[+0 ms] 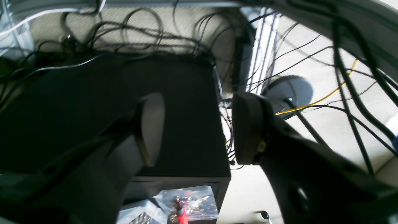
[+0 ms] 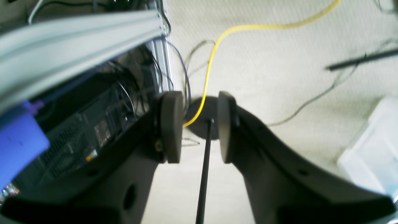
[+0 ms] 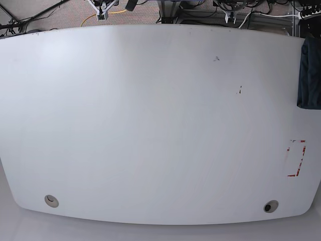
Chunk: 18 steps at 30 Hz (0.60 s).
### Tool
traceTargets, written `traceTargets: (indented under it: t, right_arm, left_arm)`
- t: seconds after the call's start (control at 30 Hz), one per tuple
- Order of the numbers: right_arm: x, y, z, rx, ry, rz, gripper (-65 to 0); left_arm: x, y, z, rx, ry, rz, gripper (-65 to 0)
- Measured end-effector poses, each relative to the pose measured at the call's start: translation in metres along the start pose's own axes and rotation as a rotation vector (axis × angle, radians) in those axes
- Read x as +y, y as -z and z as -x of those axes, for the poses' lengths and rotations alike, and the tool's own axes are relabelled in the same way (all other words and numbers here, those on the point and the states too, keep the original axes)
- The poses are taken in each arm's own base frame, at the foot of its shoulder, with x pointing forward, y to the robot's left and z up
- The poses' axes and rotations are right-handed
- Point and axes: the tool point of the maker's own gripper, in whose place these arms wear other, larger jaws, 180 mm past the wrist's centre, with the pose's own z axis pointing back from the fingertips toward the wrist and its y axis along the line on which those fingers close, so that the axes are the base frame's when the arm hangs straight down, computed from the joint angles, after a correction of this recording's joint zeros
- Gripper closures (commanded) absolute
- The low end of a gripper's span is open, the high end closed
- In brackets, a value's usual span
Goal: Fold the T-shirt properly
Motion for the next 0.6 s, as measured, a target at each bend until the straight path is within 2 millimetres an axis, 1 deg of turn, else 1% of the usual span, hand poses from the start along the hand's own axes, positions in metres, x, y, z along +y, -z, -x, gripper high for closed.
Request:
traceTargets:
  t: [0.07, 0.13, 0.2, 0.3, 0.37, 0.53, 0.6]
  right_arm:
    - [0.001, 0.002, -0.008, -0.011, -0.02, 0.003, -18.5]
    - [-0.002, 0.002, -0.012, -0.014, -0.037, 0.018, -18.5]
    - [-0.003, 0.002, -0.012, -0.011, -0.049, 0.022, -18.5]
    - [-0.003, 0.003, -0.004, 0.032, -0.059, 0.026, -18.5]
    - [-0.002, 0.003, -0.004, 0.043, -0.061, 0.024, -18.5]
    - [0.0, 0.005, -0.013, 0.027, -0.063, 0.02, -18.5]
    - [0.0, 0.005, -0.017, 0.019, -0.063, 0.021, -18.5]
  left_arm:
    - [0.002, 0.0, -0.004, 0.011, -0.002, -0.005, -31.9]
    - [0.002, 0.0, -0.004, 0.019, -0.003, -0.005, -31.9]
    - [0.001, 0.0, -0.006, 0.015, -0.006, -0.005, -32.1]
    - [0.001, 0.0, -0.002, 0.022, -0.006, -0.004, -32.1]
    - [0.0, 0.0, 0.001, 0.031, -0.006, -0.003, -32.1]
    - [0.0, 0.0, 0.001, 0.032, -0.008, -0.003, -32.1]
    - [-0.007, 0.001, 0.0, 0.029, -0.012, 0.007, -32.1]
